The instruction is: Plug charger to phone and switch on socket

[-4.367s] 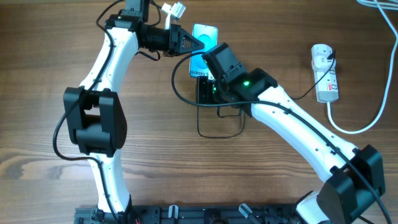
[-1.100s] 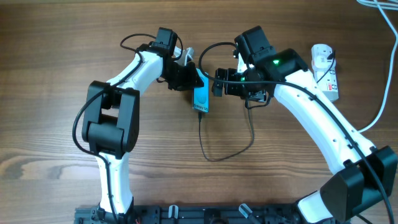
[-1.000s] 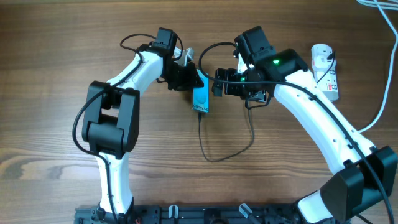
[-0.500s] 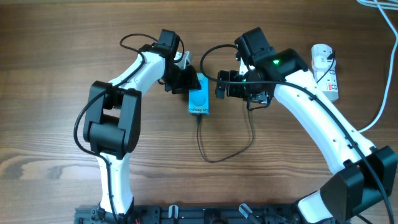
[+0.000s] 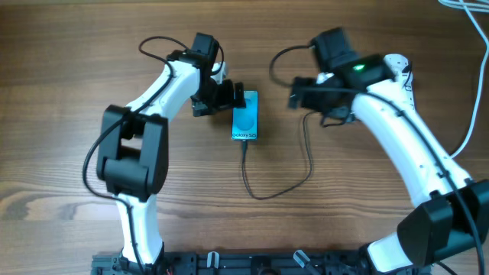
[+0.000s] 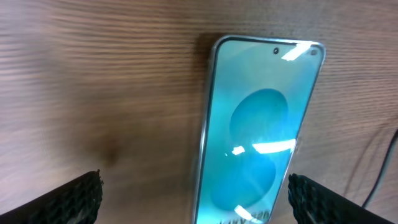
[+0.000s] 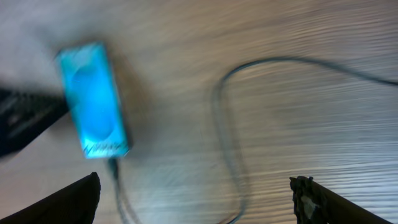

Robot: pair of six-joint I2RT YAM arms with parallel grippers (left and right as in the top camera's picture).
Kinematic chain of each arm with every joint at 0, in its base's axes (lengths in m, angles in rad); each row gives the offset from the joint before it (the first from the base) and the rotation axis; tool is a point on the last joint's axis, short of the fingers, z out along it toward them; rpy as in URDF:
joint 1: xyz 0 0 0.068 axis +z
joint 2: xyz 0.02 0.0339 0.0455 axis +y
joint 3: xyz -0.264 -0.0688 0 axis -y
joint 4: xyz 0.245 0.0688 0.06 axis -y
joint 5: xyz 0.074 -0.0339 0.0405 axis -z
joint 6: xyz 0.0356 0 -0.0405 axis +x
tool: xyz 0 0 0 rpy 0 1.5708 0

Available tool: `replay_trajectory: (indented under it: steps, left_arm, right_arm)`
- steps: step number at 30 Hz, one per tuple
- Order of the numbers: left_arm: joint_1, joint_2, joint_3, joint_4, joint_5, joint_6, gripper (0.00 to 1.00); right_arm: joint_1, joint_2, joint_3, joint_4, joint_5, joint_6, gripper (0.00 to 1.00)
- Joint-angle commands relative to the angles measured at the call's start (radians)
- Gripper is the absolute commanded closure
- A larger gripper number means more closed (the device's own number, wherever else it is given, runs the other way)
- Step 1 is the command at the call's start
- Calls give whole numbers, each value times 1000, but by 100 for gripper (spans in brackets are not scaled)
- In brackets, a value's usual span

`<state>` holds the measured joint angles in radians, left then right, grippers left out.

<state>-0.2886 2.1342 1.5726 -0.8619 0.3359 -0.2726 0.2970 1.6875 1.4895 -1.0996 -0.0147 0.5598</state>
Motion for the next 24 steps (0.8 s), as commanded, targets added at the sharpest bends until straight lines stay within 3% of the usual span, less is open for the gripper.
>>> replay_trajectory:
  steps: [1,4,8,12,24]
  left_arm:
    - [31,-252,18,-23,-159,-5,0]
    - [45,-368,18,-27,-216,-5,0]
    - [45,-378,17,-30,-215,-5,0]
    - [45,-378,17,-30,-215,-5,0]
    - [45,-378,17,-30,-215,-5,0]
  right_arm:
    - [-158,11,7,-18,13,16,0]
    - [-363,11,7,13,14,16,0]
    - [-574,11,7,65,19,16,0]
    - [-703,15,7,136,19,16,0]
    - [-727,341,7,370,75,19,0]
